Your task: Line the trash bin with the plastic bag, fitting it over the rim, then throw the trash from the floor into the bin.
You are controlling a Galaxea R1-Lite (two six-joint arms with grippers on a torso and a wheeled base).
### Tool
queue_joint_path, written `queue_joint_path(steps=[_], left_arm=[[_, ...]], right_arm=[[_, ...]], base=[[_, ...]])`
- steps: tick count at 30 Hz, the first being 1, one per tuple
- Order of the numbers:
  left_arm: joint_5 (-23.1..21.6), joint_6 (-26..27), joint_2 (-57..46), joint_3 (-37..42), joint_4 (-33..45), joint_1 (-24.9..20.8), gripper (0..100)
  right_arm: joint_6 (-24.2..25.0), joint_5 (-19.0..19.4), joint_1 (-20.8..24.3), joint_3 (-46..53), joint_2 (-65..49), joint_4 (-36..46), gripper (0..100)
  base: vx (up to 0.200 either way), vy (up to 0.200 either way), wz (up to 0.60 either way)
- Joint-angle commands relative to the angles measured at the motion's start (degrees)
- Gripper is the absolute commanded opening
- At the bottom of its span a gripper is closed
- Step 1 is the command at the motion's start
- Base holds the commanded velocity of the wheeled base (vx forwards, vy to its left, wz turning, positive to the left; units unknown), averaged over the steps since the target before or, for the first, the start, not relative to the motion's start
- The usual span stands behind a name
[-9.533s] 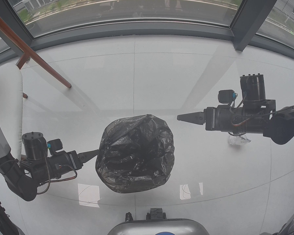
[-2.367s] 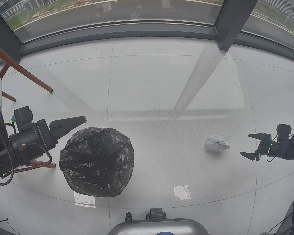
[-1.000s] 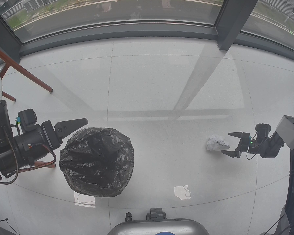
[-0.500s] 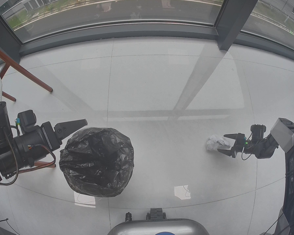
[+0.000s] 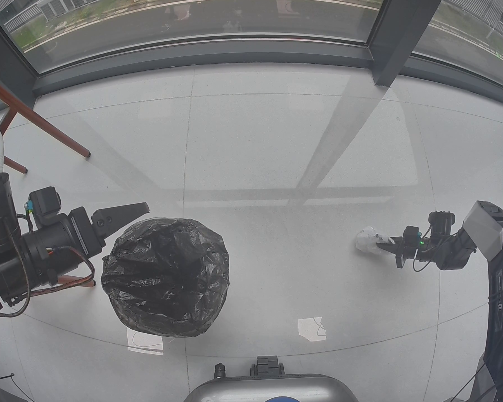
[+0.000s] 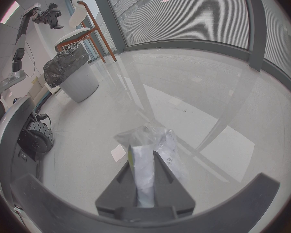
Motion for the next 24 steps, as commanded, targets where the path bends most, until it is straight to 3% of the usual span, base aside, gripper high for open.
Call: queue_joint_path(steps=[1, 17, 24], left_arm=[[-0.01, -0.03, -0.20, 0.22, -0.02, -0.13, 100], [-0.54, 0.32, -3.63, 2.24, 0.06, -0.21, 100], [-0.54, 6.03, -3.54, 3.47, 0.06, -0.13, 100]], right_arm=[[0.35, 0.13, -0.05, 1.68, -3.94, 0.26, 0], [8.34, 0.66, 0.13, 19.70, -27.67, 0.44, 0], [13.44, 0.40, 0.57, 24.09, -36.02, 1.23, 0]], base=[[0.000, 0.000, 0.00], [0.000, 0.000, 0.00], [0.000, 0.000, 0.00]])
